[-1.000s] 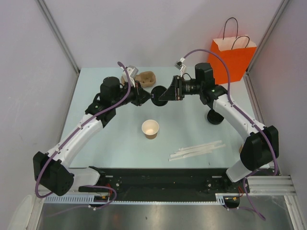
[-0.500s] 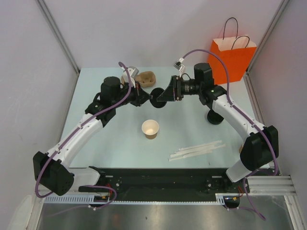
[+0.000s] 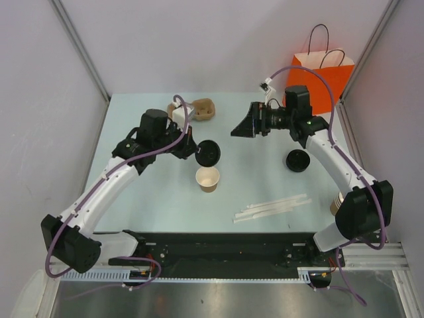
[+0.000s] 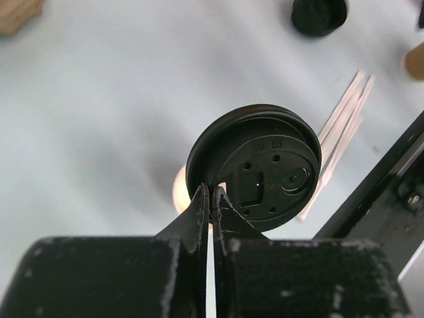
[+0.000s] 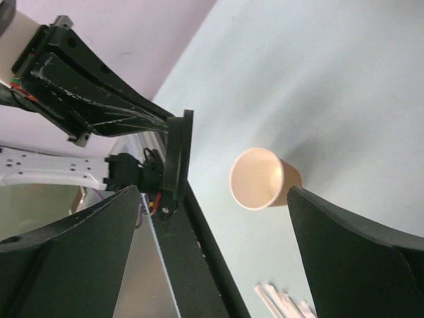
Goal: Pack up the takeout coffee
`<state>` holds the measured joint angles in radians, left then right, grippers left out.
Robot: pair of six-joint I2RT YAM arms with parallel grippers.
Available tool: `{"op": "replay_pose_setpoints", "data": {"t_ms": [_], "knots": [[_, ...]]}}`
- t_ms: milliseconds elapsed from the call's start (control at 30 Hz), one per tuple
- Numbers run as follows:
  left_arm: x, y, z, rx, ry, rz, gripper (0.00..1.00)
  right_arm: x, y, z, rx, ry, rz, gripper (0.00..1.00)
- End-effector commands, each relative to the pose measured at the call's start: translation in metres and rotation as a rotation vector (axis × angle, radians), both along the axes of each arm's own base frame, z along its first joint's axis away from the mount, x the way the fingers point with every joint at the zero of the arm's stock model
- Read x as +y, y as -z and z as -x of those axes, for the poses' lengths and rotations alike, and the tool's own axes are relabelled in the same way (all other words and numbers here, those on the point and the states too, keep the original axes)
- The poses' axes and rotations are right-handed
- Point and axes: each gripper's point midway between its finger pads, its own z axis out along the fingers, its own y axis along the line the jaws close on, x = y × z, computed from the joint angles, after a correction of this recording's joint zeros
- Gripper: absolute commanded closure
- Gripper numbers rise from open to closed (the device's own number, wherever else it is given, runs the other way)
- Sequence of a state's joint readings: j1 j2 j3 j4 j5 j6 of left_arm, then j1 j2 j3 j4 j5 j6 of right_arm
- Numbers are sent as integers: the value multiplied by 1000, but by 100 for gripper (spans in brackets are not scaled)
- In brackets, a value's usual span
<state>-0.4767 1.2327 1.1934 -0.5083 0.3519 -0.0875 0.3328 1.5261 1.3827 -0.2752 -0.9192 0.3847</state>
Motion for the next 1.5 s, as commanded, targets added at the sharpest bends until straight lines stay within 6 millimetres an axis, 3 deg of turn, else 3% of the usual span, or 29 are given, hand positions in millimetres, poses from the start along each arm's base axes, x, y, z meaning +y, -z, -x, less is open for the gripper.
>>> {"op": "replay_pose_setpoints", "data": {"t_ms": [0, 167, 367, 467, 533, 567, 733, 900, 1467], "knots": [[22, 23, 14, 61, 33, -214, 100, -19, 17, 13, -129, -24, 148, 1], [29, 47, 16, 119, 21, -320, 100, -56, 35, -5, -244, 67, 424, 0], [22, 62, 18, 138, 38, -363, 100, -104, -8, -33, -402, 237, 432, 0], [15, 67, 14, 167, 49, -362, 100, -116, -17, -32, -431, 218, 393, 0], [11, 73, 11, 202, 55, -372, 100, -113, -12, -28, -404, 190, 381, 0], [10, 77, 9, 216, 54, -377, 100, -106, 2, -23, -339, 147, 377, 0], [2, 88, 1, 238, 34, -411, 100, -75, 27, 5, -207, 1, 356, 0], [-4, 93, -5, 236, 25, -440, 100, -58, 21, 13, -170, -2, 294, 0], [-8, 109, 2, 297, 79, -469, 100, -54, 12, 16, -173, -46, 222, 0]]}}
